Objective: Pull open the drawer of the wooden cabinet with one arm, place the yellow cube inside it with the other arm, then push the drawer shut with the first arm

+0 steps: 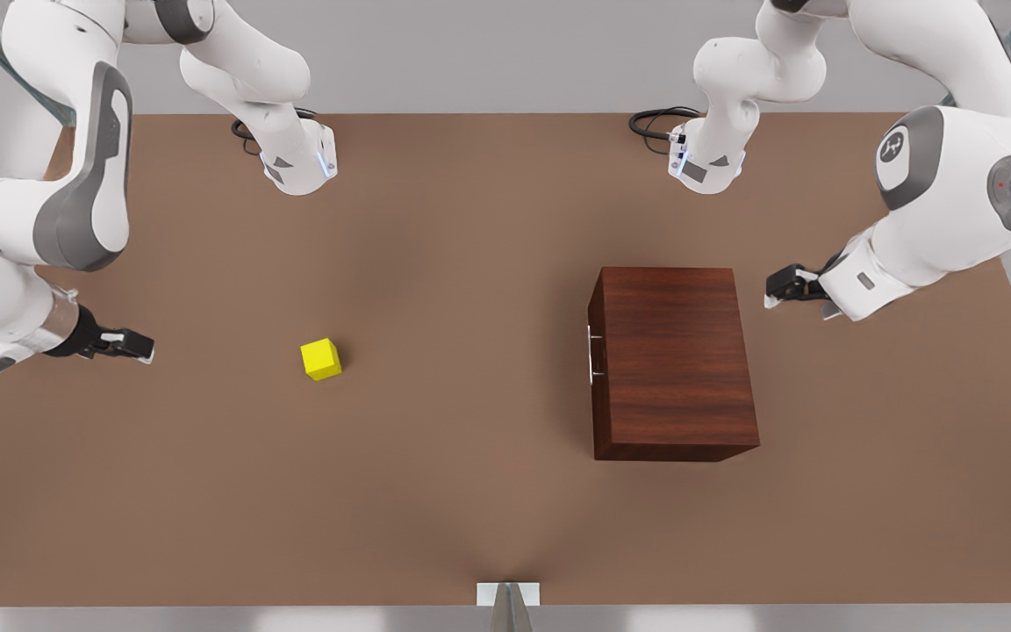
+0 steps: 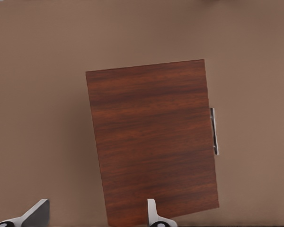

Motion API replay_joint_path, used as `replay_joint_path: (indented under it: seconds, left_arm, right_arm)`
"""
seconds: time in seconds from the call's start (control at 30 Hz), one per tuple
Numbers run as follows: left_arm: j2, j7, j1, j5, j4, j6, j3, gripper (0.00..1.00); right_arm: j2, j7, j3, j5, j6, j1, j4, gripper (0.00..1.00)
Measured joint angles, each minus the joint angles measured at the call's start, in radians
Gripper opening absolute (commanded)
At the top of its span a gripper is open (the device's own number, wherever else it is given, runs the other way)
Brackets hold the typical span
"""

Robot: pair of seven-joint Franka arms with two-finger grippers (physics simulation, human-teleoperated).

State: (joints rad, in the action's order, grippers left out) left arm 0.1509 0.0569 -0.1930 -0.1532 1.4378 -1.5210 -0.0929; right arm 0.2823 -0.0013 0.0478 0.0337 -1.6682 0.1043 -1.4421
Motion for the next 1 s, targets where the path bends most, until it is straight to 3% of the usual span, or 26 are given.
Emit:
replay_joint_path:
  seconds: [0.13,0.3,0.37,0.57,1.0]
  left_arm:
    - [0.028,0.007,-0.01,0.026,-0.036,-0.002,0.004,1.0]
    - [0.18,-0.09,-0.425,0.125,-0.09,-0.02,0.009,1.0]
    - [0.245,-0.157,-0.491,0.139,-0.096,-0.055,0.007,1.0]
    - [0.485,-0.382,-0.505,0.173,-0.242,-0.217,-0.003,1.0]
    - [0.539,-0.742,-0.552,0.358,-0.113,-0.353,-0.001,1.0]
  right_arm:
    - [0.043,0.0,0.001,-0.004,-0.019,-0.018,0.002,1.0]
    - [0.048,0.004,0.002,-0.005,-0.031,-0.018,0.002,1.0]
    - [0.046,0.029,0.002,-0.007,-0.033,-0.017,0.001,1.0]
    - [0.044,0.162,-0.004,-0.01,-0.035,-0.003,-0.009,1.0]
    - [0.075,0.683,-0.007,-0.011,-0.194,0.012,-0.021,1.0]
